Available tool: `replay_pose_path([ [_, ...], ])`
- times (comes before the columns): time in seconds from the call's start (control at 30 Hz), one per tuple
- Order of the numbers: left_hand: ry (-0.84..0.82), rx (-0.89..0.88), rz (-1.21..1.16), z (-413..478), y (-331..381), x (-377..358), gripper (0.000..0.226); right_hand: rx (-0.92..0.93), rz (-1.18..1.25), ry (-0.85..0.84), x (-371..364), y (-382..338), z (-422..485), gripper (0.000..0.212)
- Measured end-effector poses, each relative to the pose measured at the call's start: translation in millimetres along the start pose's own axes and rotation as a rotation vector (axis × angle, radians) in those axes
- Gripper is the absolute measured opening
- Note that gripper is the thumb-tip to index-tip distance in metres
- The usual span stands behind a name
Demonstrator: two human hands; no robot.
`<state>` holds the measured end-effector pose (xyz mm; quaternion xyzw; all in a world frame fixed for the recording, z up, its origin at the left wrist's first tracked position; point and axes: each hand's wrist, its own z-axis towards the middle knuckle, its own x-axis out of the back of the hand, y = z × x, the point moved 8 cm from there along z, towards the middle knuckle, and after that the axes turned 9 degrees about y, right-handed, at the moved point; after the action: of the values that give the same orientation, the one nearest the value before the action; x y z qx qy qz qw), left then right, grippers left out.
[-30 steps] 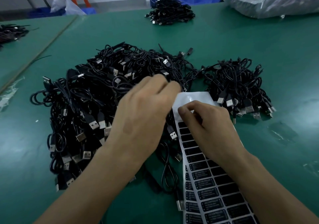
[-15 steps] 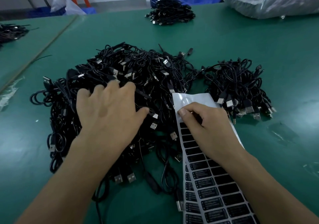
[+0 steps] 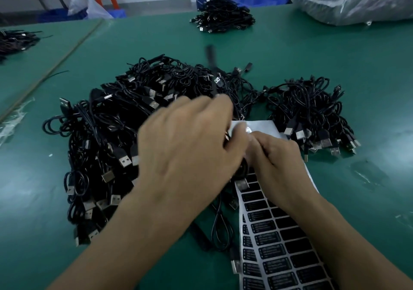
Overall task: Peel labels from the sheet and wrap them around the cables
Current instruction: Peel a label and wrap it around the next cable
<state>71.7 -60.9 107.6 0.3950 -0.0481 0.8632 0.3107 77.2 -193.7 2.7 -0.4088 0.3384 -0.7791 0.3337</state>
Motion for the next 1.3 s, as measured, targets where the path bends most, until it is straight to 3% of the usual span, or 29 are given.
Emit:
replay_pose_path([
  [0.17,-0.224,-0.017,-0.093,-7.9,-2.7,-30.1,0.016,-0.123,0.258,0.006,1.2,4.9,3.2,0.053],
  [0.33,-0.606,0.103,-0.151,-20.6,-31.4,-52.4,0.019,-0.239,0.435,0.096,10.0,11.0,7.2,0.024],
  [0.47,-0.742,0.073,-0.079,-26.5,-41.5,-54.3,0.029,-0.348,0.560,0.159,15.6,21.8,8.2,0.009],
  [0.6,-0.688,0.093,-0.072,-23.1,-49.6,-52.3,0.035,-0.369,0.582,0.142,13.7,19.5,8.1,0.011],
  [0.73,-0.503,0.217,-0.308,-14.7,-42.8,-48.2,0.044,-0.323,0.595,0.100,10.0,9.3,7.5,0.035],
  [0.87,-0.543,0.280,-0.555,-22.8,-28.2,-67.6,0.025,-0.279,0.627,0.028,3.3,0.5,6.1,0.023],
  [1.0,-0.538,0.343,-0.601,-26.1,-36.5,-82.4,0.008,-0.202,0.437,0.100,11.9,1.5,6.0,0.020],
  [1.17,-0.383,0.421,-0.590,-24.9,-51.1,-87.9,0.023,-0.232,0.290,0.277,28.2,13.8,7.2,0.025],
  [1.3,-0.320,0.518,-0.630,-27.3,-60.3,-91.8,0.023,-0.211,0.106,0.215,23.5,15.4,5.5,0.018],
])
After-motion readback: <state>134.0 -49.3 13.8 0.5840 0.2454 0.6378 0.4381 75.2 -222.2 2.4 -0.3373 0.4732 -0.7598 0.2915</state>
